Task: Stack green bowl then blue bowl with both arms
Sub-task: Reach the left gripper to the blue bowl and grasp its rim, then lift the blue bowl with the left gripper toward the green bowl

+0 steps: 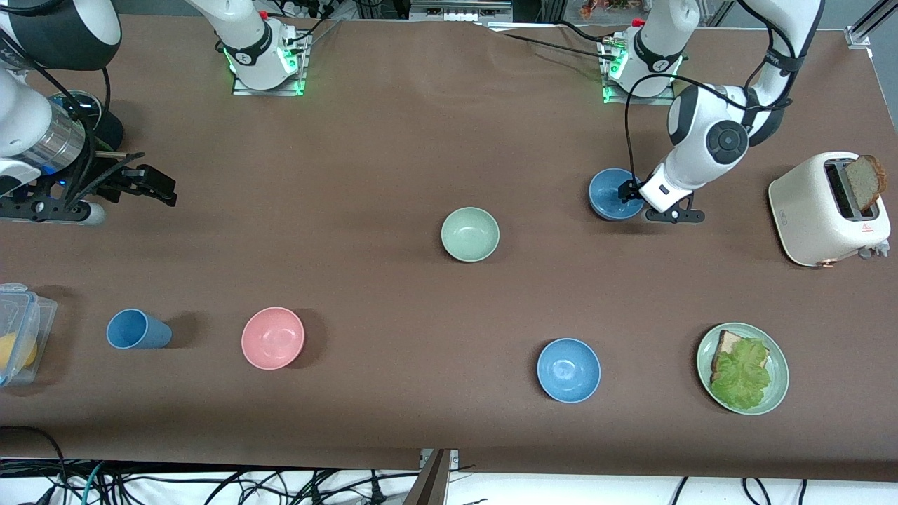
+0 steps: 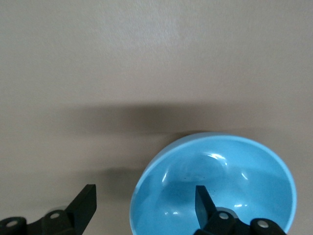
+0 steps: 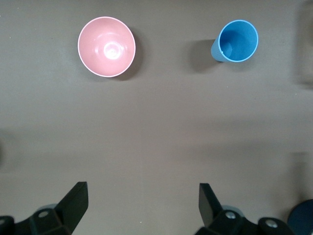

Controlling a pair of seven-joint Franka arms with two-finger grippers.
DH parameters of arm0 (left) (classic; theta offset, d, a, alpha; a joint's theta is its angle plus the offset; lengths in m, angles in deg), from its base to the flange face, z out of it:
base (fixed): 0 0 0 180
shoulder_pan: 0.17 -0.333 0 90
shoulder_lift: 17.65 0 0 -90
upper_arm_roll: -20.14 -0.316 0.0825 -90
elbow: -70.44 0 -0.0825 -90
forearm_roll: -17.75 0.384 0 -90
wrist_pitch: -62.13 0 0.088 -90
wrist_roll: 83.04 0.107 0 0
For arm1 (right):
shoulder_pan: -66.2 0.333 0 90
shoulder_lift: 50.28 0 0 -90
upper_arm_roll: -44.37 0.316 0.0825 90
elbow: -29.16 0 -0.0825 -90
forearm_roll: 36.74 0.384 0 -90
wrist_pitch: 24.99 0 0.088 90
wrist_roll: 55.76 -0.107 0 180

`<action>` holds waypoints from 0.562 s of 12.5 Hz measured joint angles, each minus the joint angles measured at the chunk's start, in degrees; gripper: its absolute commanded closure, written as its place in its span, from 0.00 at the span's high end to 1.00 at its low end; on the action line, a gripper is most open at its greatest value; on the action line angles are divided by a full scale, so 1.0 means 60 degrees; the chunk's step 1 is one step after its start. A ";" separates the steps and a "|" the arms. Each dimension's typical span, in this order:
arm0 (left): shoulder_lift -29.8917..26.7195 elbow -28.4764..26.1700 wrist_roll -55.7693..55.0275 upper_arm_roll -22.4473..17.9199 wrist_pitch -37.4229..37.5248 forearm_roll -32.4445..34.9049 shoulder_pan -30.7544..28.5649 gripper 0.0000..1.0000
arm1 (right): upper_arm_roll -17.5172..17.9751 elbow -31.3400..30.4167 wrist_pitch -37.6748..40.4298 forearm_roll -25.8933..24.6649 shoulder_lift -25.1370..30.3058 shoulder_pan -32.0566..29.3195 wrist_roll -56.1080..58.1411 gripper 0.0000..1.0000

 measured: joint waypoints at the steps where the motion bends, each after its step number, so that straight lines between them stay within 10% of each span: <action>1: 0.0000 -0.0124 0.0000 0.0000 -0.0178 0.0000 0.0032 0.46 | 0.0000 0.0000 0.0000 0.0000 -0.0002 0.0000 0.0000 1.00; 3: -0.0001 -0.0191 0.0000 0.0000 -0.0245 0.0000 0.0061 0.00 | 0.0012 -0.0002 0.0000 -0.0001 -0.0008 0.0000 0.0000 1.00; 7: -0.0001 -0.0190 0.0000 0.0000 -0.0264 0.0000 0.0107 0.00 | 0.0035 -0.0003 0.0000 -0.0001 -0.0010 0.0000 0.0000 1.00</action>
